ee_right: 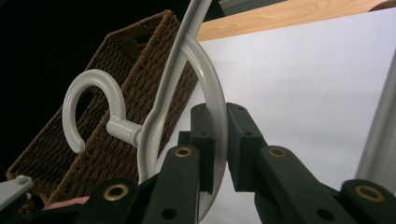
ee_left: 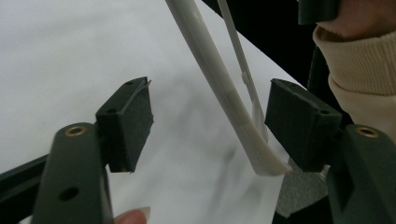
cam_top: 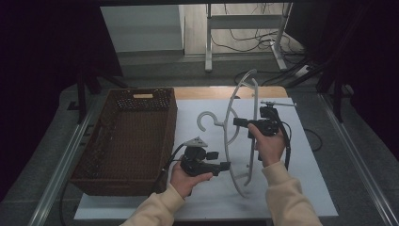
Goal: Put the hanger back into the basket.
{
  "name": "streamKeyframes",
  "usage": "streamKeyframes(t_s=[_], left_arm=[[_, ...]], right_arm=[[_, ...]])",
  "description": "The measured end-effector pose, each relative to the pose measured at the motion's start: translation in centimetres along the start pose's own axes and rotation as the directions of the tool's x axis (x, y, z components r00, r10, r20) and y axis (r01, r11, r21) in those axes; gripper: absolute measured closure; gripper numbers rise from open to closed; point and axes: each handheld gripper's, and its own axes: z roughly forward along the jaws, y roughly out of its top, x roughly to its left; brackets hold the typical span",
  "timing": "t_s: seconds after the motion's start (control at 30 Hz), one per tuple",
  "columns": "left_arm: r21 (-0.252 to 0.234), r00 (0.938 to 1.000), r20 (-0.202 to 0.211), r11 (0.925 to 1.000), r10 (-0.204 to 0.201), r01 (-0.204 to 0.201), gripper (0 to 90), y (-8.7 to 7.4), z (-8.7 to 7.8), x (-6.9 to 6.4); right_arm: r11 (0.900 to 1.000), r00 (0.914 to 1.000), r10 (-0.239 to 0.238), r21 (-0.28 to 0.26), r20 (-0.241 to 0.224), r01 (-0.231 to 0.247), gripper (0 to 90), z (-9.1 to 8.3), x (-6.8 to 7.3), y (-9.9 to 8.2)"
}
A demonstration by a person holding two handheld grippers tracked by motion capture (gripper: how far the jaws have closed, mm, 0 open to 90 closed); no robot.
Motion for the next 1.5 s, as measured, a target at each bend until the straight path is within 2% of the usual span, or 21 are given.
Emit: streamKeyframes(t_s=[0.17,0.3,0.37,0.47,0.57,0.6,0.63,0.67,0.93,1.0,1.17,1.23,1.37,1.5], left_arm=[[-0.016,0.9985,0.047,0.9995,-0.027,0.028,43.9,0.1,1.2,0.5],[-0.038,0.993,0.1,0.997,-0.063,0.067,61.8,0.2,1.7,0.9],[-0.045,0.9907,0.114,0.9957,-0.075,0.081,69.3,0.3,1.7,1.0],[-0.037,0.9894,0.113,0.9948,-0.091,0.095,72.0,0.3,1.5,1.3],[-0.044,0.9851,0.121,0.9907,-0.123,0.129,76.2,0.4,1.1,1.6],[-0.049,0.9846,0.124,0.9902,-0.124,0.131,78.0,0.4,0.9,1.7],[-0.057,0.9878,0.116,0.9921,-0.105,0.112,79.7,0.5,0.7,1.7],[-0.058,0.9907,0.108,0.9944,-0.082,0.089,80.0,0.5,0.5,1.5],[-0.065,0.9867,0.151,0.9953,-0.061,0.072,81.4,0.9,-0.4,1.4],[-0.061,0.9885,0.144,0.9967,-0.045,0.054,81.9,1.2,-0.8,1.3],[-0.061,0.9869,0.158,0.9972,-0.031,0.042,82.0,1.5,-1.2,1.3],[-0.066,0.9866,0.16,0.9968,-0.034,0.045,82.0,1.6,-1.3,1.2],[-0.066,0.9865,0.162,0.9972,-0.025,0.036,82.1,1.8,-1.5,1.3],[-0.073,0.986,0.166,0.9967,-0.022,0.034,82.1,1.9,-1.9,1.4]], right_arm=[[0.9999,0.9999,0.011,-0.005,-0.008,-0.011,81.5,0.0,-0.1,-0.1],[0.9999,0.9999,0.011,0.004,-0.012,-0.011,81.5,0.1,-0.1,-0.1],[0.9999,0.9998,0.011,0.01,-0.014,-0.011,81.4,0.3,-0.1,-0.2],[0.9999,0.9998,0.011,0.011,-0.015,-0.011,81.0,0.3,-0.2,-0.2],[0.9998,0.9997,0.017,0.009,-0.018,-0.017,80.4,0.2,-0.4,-0.2],[0.9998,0.9997,0.016,0.009,-0.018,-0.016,80.0,0.2,-0.4,-0.2],[0.9998,0.9997,0.016,0.009,-0.02,-0.016,79.7,0.2,-0.4,-0.1],[0.9999,0.9997,0.014,0.011,-0.019,-0.014,79.4,0.2,-0.5,-0.1],[0.9994,0.9995,0.014,0.031,-0.029,-0.013,76.3,0.4,-0.7,-0.2],[0.9994,0.9992,0.021,0.027,-0.034,-0.02,75.6,0.4,-0.8,-0.2],[0.9996,0.9986,0.024,0.014,-0.048,-0.023,74.3,0.2,-0.8,-0.2],[0.9997,0.9983,0.023,0.011,-0.053,-0.023,70.0,0.2,-0.9,-0.2],[0.9995,0.9964,0.029,-0.011,-0.08,-0.03,54.9,-0.2,-1.0,-0.1],[0.9984,0.9987,-0.025,-0.052,-0.044,0.023,40.6,-1.3,-1.0,-0.2]])
